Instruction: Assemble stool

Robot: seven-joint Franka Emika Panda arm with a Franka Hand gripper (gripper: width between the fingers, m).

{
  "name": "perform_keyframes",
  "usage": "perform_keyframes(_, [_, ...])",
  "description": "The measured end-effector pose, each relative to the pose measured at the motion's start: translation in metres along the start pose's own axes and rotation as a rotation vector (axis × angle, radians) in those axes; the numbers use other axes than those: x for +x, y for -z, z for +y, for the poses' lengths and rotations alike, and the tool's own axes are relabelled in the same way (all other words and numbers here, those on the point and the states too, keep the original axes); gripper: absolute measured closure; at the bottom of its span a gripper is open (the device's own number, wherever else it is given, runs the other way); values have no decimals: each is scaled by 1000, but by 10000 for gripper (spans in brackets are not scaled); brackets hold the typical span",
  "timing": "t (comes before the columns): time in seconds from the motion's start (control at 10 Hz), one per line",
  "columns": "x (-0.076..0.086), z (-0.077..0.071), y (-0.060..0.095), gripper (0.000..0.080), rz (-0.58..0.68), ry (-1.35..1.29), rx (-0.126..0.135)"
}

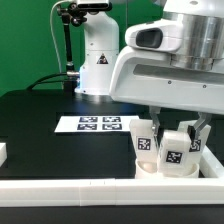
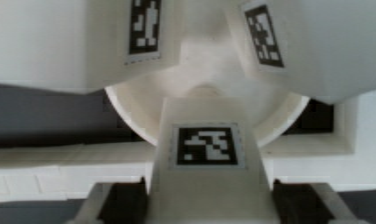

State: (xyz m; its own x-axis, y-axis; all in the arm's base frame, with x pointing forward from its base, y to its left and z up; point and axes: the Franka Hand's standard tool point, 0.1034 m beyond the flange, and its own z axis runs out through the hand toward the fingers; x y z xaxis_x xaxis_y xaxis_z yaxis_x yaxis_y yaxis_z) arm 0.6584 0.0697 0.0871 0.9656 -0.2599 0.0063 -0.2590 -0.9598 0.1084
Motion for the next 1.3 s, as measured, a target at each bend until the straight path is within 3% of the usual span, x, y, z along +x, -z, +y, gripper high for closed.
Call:
perform_keyframes(0.3, [-3,-8,1,463,3,-259,0])
perform_keyframes(1.0, [-5,-10,0,463,6,-790,3])
perform_keyframes(1.3, [-6,-13,0,463,31,-1066,28])
